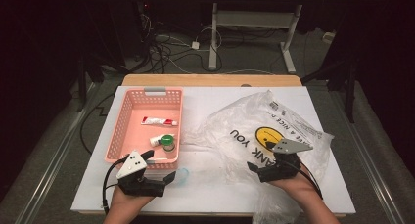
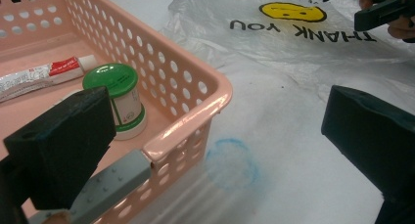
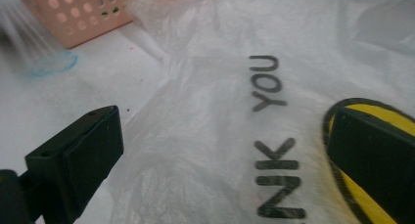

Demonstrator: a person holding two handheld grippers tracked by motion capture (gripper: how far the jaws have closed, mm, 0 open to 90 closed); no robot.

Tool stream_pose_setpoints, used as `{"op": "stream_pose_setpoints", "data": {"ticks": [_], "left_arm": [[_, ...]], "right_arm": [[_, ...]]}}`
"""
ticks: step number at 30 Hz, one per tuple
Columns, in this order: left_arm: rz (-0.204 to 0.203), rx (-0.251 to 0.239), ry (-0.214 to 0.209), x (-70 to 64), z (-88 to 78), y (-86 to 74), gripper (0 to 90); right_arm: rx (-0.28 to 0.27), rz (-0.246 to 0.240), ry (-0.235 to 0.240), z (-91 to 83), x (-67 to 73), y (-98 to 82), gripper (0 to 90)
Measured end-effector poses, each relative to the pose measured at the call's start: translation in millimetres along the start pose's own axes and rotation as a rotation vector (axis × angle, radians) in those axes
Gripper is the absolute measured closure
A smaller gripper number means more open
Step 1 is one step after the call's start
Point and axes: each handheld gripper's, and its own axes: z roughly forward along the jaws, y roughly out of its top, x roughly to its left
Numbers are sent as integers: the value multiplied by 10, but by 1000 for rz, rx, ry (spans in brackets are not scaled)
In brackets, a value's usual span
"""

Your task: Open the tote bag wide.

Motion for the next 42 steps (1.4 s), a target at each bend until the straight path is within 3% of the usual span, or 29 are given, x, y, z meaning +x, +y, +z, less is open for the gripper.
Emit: {"op": "stream_pose_setpoints", "data": {"ticks": [8,15,19,27,36,42], "left_arm": [[4,8,12,-22,-53,-47,0],[1,9,22,-18,-93,-67,0],[-1,7,23,-19,-104,-73,0],[0,9,21,-20,-99,-71,0],[4,10,23,-18,-92,-70,0],[4,11,25,-21,-91,-69,0]], "right_arm": [[127,-104,83,280,235,27,151],[221,-127,121,497,282,-51,229],[221,-125,102,489,255,-53,358],[197,-65,125,456,151,-65,524],[151,-3,133,389,75,-43,635],[180,-38,97,414,79,-65,688]]}}
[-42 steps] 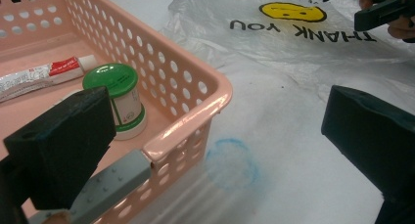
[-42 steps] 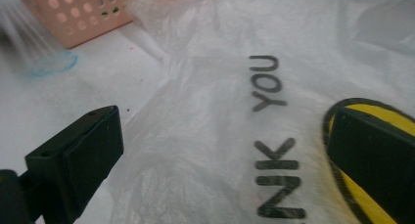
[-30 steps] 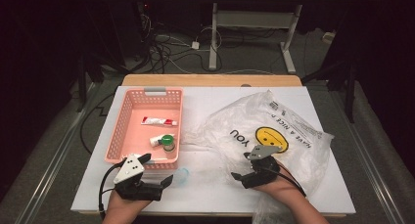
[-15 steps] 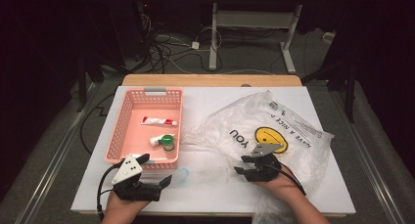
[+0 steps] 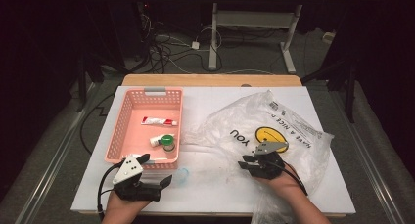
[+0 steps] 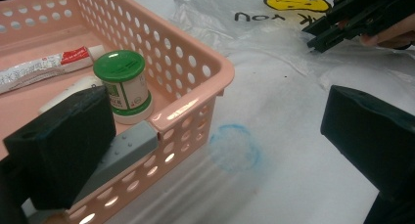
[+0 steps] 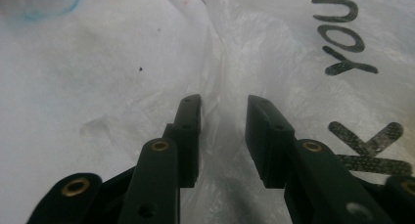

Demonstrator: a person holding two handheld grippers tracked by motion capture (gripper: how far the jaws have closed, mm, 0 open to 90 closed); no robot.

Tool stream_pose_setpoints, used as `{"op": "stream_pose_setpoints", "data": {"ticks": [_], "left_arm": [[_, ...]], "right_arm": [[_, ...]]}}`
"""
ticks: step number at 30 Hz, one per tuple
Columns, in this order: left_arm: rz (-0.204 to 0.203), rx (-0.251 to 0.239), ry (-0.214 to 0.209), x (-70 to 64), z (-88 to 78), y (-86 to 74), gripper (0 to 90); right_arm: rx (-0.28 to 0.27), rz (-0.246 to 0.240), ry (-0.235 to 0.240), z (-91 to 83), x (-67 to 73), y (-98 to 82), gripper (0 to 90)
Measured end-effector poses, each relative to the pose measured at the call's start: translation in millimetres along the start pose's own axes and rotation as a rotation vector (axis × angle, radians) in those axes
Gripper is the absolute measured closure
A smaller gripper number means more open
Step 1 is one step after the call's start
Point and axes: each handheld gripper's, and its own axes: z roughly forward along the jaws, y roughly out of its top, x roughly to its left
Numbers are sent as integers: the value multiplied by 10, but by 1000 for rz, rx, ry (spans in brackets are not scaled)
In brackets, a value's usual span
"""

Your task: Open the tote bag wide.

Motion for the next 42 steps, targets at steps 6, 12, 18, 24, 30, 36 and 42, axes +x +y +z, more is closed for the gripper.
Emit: {"op": "stream_pose_setpoints", "data": {"ticks": [6,12,18,24,30,36,42], "left_arm": [[-2,0,0,0,1,0,0],[-3,-1,1,-2,0,0,0],[-4,-1,-4,-2,15,4,0],[-16,-9,-16,13,28,17,0],[-12,-28,-33,35,71,82,0],[-19,-36,-32,95,108,121,0],[-37,-35,-15,131,102,92,0]], "right_arm": [[25,-28,-41,33,32,3,766],[13,-19,-79,44,11,-1,900],[-26,6,-98,33,-20,25,900],[-106,39,-109,-53,-69,143,900],[-149,78,-110,-67,-150,276,900],[-183,88,-125,-66,-188,325,900],[-249,105,-121,-122,-217,309,900]]}}
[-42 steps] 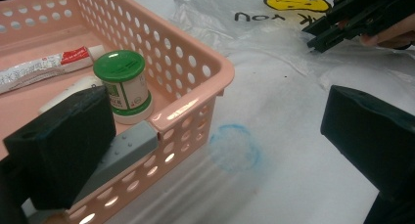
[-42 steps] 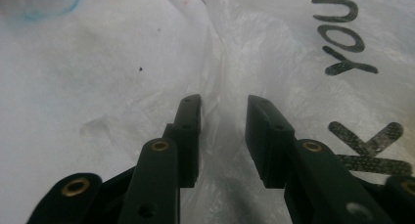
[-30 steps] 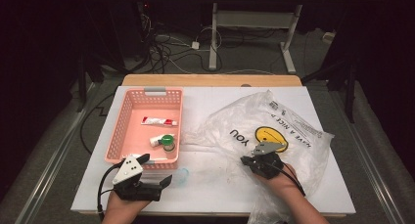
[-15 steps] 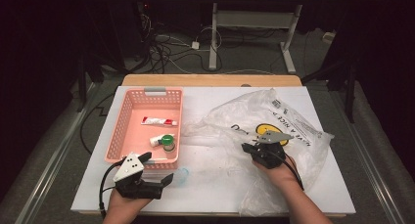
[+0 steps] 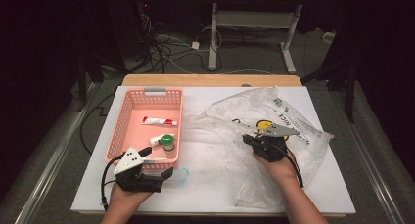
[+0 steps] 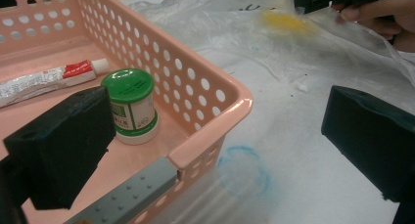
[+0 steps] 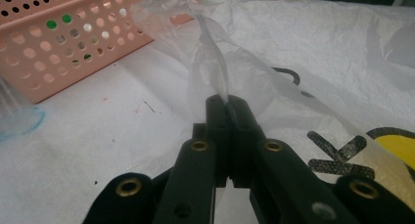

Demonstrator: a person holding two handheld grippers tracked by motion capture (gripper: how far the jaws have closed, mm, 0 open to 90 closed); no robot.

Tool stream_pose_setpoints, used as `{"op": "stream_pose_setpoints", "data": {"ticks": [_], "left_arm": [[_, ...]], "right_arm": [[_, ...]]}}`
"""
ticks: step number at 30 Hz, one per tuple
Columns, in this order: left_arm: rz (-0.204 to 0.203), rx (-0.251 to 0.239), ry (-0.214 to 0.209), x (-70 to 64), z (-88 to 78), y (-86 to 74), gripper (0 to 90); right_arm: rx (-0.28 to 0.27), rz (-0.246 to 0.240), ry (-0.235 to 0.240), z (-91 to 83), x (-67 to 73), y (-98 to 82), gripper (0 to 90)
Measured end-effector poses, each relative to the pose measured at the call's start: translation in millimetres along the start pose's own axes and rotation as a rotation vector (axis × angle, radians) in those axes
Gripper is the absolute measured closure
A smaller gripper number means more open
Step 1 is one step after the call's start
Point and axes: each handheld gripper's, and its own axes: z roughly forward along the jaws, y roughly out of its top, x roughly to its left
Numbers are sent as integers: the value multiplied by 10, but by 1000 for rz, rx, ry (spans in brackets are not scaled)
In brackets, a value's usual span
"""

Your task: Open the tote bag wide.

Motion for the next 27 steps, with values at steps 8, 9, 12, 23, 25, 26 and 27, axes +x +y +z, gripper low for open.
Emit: {"op": "stream_pose_setpoints", "data": {"ticks": [8,9,12,23,25,26,27], "left_arm": [[-12,-5,11,5,-35,-5,0],[-13,-5,11,5,-36,-6,0],[-14,-4,13,1,-32,-5,0],[-12,-5,16,8,-42,-2,0],[-14,-6,17,11,-45,0,0],[-14,-7,17,12,-46,0,0],[-14,-6,18,13,-47,0,0]], "right_arm": [[-54,-23,7,-107,47,50,900],[-60,-24,9,-122,53,60,900],[-83,-31,10,-166,64,96,900],[-144,-31,0,-324,33,186,900],[-156,-32,0,-354,22,199,900],[-164,-30,2,-369,19,205,900],[-168,-27,3,-384,18,212,900]]}}
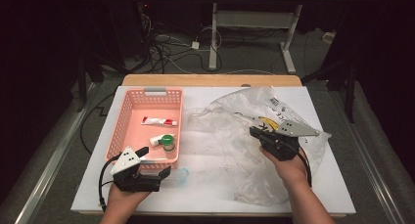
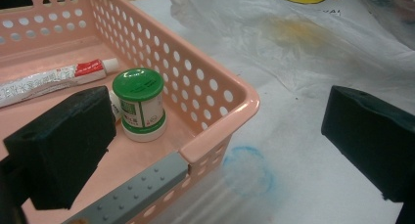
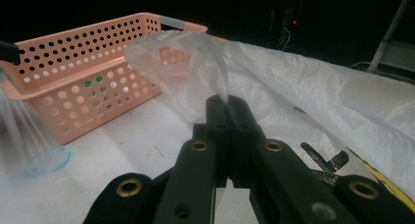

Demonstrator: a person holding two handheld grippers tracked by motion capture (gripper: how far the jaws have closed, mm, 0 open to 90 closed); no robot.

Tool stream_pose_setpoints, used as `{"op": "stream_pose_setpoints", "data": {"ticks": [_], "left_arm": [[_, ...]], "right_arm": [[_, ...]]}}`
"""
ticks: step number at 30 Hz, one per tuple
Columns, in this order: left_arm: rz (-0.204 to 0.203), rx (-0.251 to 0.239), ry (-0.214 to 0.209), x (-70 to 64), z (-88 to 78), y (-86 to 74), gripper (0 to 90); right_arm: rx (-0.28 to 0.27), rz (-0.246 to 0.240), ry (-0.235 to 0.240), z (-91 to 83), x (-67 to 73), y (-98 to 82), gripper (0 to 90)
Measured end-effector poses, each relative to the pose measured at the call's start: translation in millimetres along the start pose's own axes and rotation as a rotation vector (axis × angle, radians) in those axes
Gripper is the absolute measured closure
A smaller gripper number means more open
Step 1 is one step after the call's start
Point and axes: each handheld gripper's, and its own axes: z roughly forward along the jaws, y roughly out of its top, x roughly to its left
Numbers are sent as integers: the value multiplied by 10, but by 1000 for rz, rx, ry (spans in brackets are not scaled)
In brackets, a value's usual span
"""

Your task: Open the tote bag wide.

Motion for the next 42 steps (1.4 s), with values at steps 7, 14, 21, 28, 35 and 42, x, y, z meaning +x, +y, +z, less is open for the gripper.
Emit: {"op": "stream_pose_setpoints", "data": {"ticks": [7,14,21,28,35,42], "left_arm": [[-7,-1,8,17,-11,-1,0],[-20,9,11,49,-19,6,2],[-22,9,5,81,-37,13,39],[-67,-12,-32,141,-95,68,152],[-74,-30,-44,224,-105,178,297],[-150,7,58,338,-8,307,529]], "right_arm": [[-28,-11,-8,-86,-30,68,900],[-41,-14,-12,-127,-40,101,900],[-35,-41,-8,-125,-18,117,900],[-27,-33,-6,-110,-38,108,900],[-24,-51,-1,-103,-55,99,900],[-21,-41,4,-102,-57,96,900]]}}
